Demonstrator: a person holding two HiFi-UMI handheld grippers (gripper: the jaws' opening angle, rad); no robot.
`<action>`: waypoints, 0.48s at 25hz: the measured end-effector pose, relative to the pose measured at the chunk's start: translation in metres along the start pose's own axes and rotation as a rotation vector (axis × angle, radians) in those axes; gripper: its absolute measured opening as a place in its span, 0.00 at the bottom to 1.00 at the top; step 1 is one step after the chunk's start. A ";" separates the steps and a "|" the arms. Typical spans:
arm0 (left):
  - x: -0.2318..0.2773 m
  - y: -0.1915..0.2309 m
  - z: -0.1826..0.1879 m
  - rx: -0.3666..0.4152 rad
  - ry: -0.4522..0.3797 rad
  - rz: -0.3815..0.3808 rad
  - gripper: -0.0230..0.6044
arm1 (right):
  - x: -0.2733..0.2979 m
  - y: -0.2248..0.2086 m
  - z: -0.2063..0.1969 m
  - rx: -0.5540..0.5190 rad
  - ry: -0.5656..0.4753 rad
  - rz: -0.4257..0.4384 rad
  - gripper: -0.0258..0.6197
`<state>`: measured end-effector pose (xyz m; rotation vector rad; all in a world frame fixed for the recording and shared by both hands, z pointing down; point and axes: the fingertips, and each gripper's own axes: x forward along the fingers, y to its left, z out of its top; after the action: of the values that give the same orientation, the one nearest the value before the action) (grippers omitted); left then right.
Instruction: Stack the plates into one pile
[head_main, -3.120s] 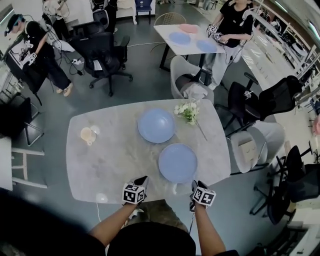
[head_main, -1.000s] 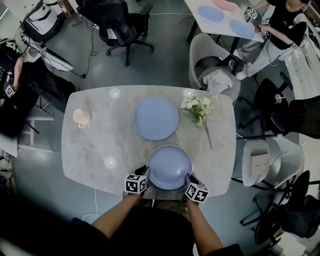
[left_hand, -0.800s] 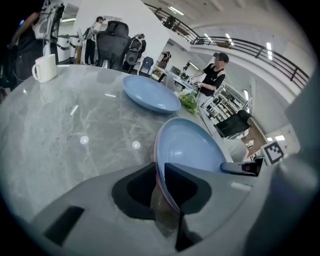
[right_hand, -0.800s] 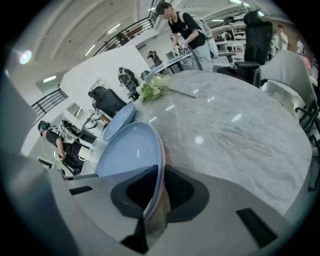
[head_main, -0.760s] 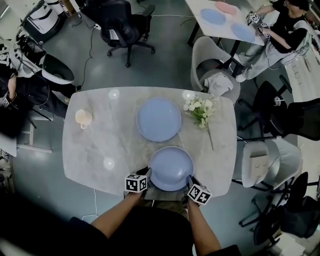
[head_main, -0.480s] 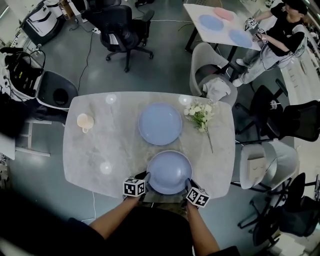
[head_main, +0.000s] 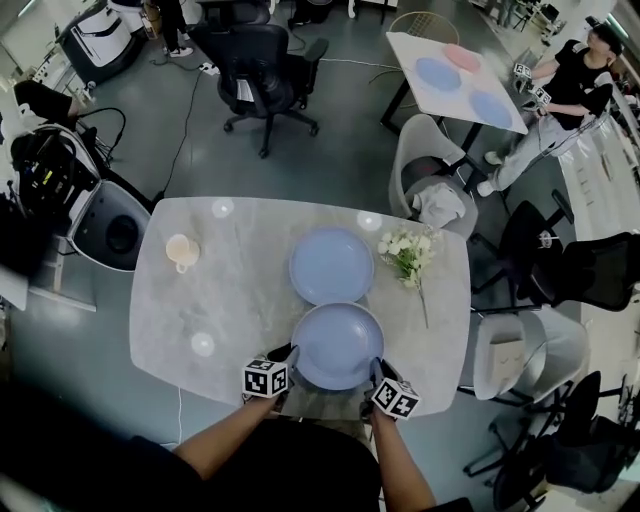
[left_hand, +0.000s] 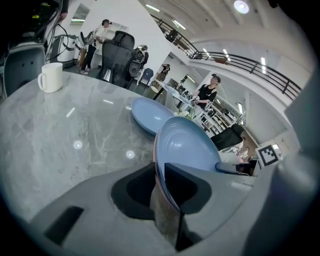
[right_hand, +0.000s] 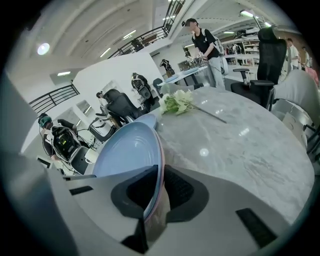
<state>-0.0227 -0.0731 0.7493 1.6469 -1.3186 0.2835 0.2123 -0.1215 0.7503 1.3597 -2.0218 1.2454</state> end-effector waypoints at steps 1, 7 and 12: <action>0.000 0.002 0.008 -0.001 -0.011 0.004 0.14 | 0.004 0.004 0.007 -0.006 -0.004 0.003 0.11; -0.002 0.017 0.057 -0.013 -0.057 0.045 0.14 | 0.028 0.036 0.050 -0.033 -0.012 0.021 0.11; 0.008 0.032 0.093 -0.043 -0.093 0.061 0.13 | 0.060 0.050 0.079 -0.058 0.002 0.020 0.11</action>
<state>-0.0809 -0.1489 0.7257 1.6019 -1.4365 0.2157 0.1525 -0.2129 0.7300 1.3146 -2.0587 1.1870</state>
